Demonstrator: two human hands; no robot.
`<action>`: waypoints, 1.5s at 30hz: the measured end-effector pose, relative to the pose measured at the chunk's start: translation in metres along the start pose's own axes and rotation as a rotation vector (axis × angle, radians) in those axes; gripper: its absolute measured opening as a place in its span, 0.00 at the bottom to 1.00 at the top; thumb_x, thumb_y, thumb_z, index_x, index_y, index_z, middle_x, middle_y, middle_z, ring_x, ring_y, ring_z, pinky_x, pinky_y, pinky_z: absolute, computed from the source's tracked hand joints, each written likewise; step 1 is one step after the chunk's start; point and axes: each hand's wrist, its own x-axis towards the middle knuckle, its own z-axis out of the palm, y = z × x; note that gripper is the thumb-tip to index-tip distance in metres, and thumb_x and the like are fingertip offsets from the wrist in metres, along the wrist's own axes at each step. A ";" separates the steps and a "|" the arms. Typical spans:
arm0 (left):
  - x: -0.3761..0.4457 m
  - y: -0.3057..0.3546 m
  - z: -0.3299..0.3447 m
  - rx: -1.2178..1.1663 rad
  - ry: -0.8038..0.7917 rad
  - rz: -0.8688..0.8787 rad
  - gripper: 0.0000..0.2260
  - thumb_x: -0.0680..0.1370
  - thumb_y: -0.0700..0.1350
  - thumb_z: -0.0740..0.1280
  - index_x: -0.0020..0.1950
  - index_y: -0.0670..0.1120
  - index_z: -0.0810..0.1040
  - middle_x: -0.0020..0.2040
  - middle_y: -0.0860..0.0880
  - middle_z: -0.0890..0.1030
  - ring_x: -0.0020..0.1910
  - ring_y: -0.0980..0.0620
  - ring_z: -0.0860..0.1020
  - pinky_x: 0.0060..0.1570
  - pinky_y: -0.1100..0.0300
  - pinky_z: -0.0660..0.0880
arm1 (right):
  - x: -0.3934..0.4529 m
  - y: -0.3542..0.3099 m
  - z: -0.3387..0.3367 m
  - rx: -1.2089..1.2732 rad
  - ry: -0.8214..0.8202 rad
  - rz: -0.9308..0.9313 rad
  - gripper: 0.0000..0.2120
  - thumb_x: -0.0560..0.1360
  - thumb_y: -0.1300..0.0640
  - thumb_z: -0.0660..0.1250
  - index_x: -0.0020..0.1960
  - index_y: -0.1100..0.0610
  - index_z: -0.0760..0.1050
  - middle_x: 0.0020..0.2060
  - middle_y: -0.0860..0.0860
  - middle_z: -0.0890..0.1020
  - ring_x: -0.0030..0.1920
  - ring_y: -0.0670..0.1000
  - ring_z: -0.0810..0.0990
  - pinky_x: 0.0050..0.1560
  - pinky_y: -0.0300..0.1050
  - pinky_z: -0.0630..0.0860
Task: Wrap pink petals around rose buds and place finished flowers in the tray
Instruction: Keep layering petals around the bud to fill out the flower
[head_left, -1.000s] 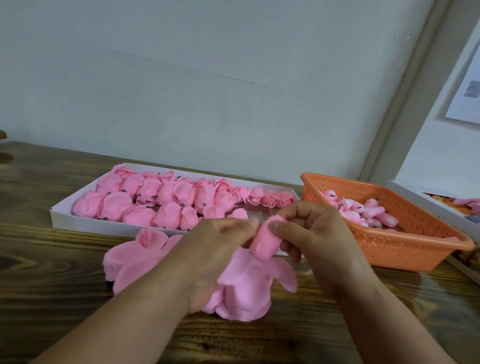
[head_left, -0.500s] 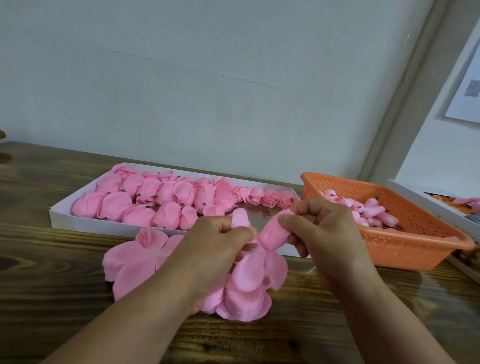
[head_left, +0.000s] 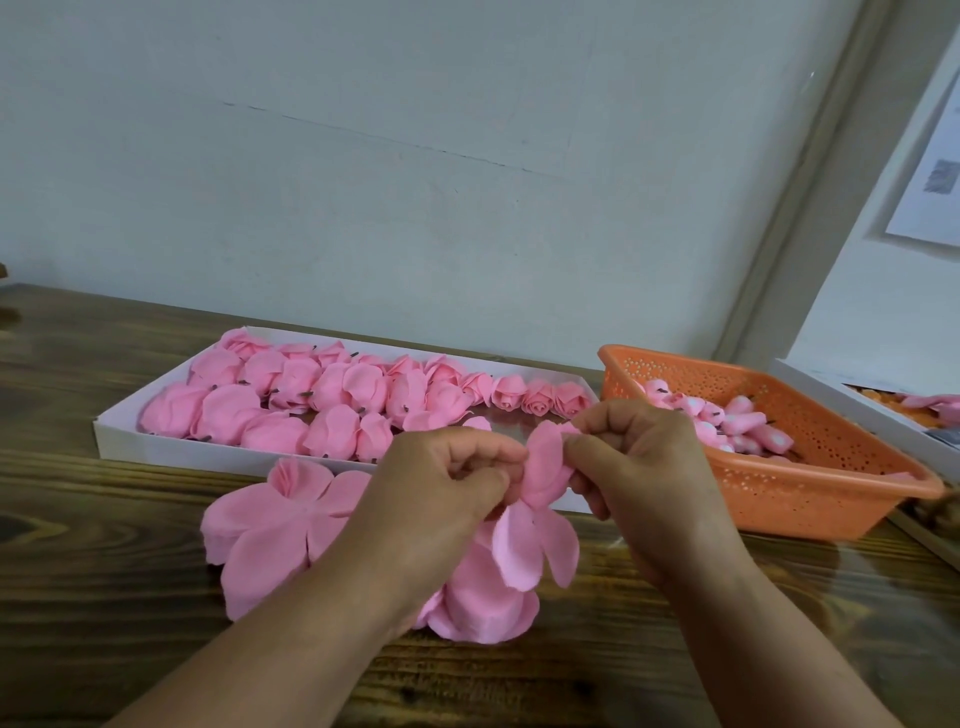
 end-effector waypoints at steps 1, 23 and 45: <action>0.000 -0.001 0.001 0.030 -0.005 0.024 0.13 0.77 0.35 0.66 0.46 0.52 0.84 0.41 0.57 0.85 0.43 0.63 0.82 0.40 0.73 0.76 | 0.000 0.000 0.001 0.011 -0.005 0.005 0.13 0.70 0.68 0.68 0.30 0.57 0.76 0.20 0.51 0.75 0.20 0.44 0.69 0.21 0.33 0.65; 0.000 -0.001 0.001 -0.138 -0.083 -0.125 0.10 0.70 0.49 0.71 0.48 0.48 0.86 0.43 0.49 0.86 0.46 0.51 0.84 0.48 0.58 0.81 | -0.006 -0.004 0.002 0.186 -0.279 0.132 0.06 0.66 0.59 0.71 0.36 0.62 0.78 0.25 0.57 0.78 0.22 0.50 0.72 0.24 0.38 0.68; 0.005 0.008 -0.011 -0.351 -0.196 -0.403 0.13 0.79 0.34 0.59 0.49 0.41 0.84 0.52 0.35 0.82 0.46 0.44 0.78 0.44 0.54 0.74 | 0.004 0.001 -0.014 0.259 -0.336 0.201 0.04 0.64 0.60 0.69 0.34 0.61 0.78 0.22 0.55 0.75 0.17 0.47 0.68 0.19 0.34 0.65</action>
